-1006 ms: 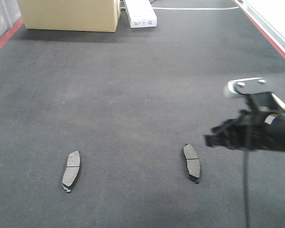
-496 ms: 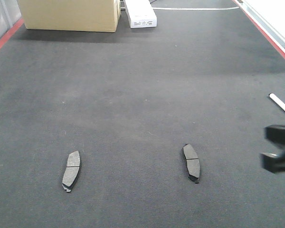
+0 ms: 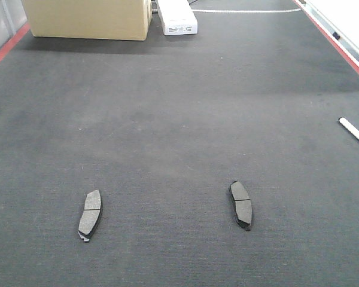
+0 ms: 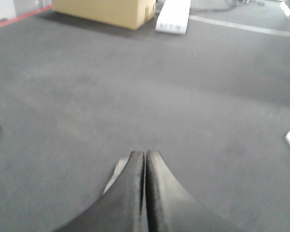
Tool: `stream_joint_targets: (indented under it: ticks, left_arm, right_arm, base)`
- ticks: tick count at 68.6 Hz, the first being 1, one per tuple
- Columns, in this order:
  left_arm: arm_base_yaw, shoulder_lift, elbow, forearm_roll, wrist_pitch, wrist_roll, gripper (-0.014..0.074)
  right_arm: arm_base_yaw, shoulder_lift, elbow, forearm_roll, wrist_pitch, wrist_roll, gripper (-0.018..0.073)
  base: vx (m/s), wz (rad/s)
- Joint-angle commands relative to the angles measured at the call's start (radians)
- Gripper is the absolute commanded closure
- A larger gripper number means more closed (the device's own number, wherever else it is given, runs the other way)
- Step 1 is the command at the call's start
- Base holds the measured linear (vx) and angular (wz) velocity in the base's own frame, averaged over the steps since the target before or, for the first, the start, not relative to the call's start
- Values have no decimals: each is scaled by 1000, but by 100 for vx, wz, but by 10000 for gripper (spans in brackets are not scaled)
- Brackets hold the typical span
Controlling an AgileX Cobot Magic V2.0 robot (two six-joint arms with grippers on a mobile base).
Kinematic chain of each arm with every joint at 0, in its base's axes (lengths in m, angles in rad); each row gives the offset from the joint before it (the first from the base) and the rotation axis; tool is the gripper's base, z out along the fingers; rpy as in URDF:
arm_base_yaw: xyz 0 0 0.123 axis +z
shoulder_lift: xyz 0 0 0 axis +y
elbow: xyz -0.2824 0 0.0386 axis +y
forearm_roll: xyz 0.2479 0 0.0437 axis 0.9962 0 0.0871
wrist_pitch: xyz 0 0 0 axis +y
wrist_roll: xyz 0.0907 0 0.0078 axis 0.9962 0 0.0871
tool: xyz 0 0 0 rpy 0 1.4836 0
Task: Move and align brake pads A on conveyor
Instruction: 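Raise the open right gripper clear of the two placed pads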
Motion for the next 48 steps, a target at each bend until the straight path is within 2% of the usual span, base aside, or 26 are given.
stream_joint_targets:
  ticks: [1, 14, 48]
  left_arm:
    - [-4, 8, -25, -6, -75, -1, 603]
    - [-4, 8, -25, -6, -75, -1, 603]
    - [-4, 8, -25, -6, -75, -1, 603]
  right_arm:
    - [-3, -53, 80, 21, -142, -10, 565]
    - [-3, -178, 195, 29, -264, -10, 565]
    - [-3, -196, 195, 29, -260, -10, 565]
  base:
    - [0, 0]
    - [0, 0]
    - [0, 0]
